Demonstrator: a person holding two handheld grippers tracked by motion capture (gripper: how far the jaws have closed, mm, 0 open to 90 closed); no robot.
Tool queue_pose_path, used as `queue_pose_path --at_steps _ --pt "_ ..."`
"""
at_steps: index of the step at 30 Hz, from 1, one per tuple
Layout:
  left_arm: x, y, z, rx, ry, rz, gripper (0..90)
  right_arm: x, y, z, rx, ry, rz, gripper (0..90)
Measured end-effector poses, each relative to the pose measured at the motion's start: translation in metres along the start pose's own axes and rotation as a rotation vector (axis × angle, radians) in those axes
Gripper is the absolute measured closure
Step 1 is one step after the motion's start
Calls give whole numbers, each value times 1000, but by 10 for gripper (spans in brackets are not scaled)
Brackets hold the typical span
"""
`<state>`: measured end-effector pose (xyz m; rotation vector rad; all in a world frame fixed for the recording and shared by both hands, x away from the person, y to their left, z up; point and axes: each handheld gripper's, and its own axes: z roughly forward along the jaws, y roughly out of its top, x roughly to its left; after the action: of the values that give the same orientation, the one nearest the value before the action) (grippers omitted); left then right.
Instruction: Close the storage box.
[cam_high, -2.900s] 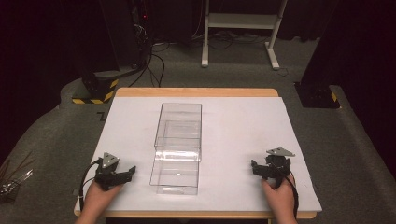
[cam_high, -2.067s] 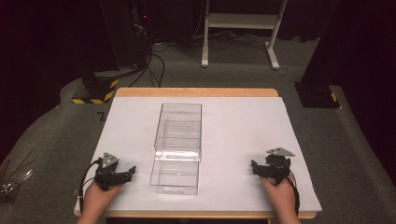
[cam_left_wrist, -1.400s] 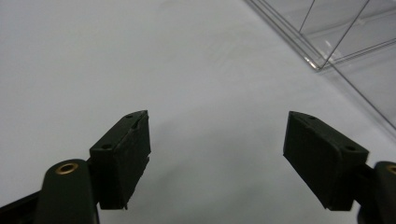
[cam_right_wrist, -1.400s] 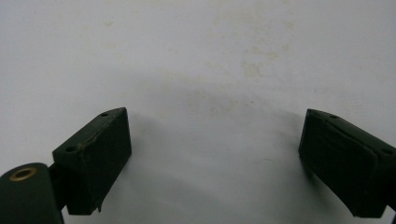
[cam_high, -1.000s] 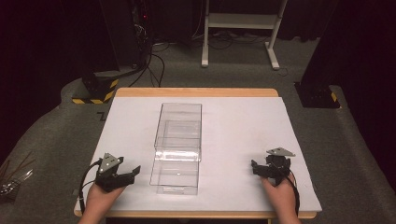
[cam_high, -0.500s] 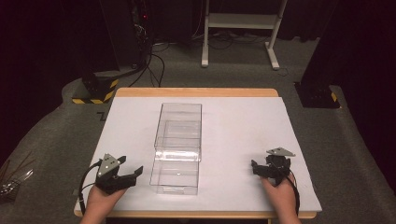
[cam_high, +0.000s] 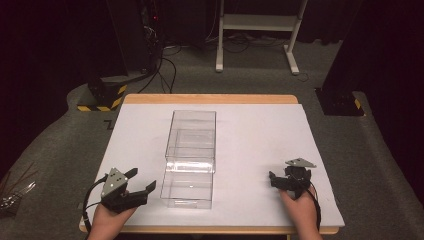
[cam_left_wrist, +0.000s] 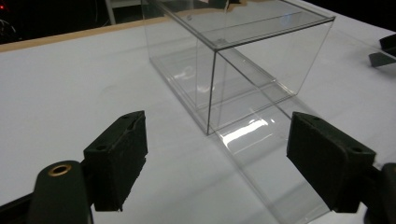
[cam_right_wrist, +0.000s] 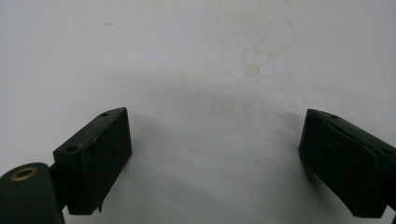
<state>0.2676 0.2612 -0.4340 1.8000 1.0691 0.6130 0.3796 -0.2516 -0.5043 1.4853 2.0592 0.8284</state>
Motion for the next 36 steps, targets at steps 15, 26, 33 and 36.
queue_pose_path --at_steps 15,26,33,36 --pt "-27 -7 -16 -32 -61 -10 184 0 0 0 0 1 1 93" --pt "-33 -17 -10 12 -75 -7 168 0 0 0 0 1 0 93" --pt "-35 -23 -1 50 -85 -1 170 0 0 0 1 1 0 93" --pt "-36 -25 1 62 -83 13 181 0 0 0 1 1 0 93"
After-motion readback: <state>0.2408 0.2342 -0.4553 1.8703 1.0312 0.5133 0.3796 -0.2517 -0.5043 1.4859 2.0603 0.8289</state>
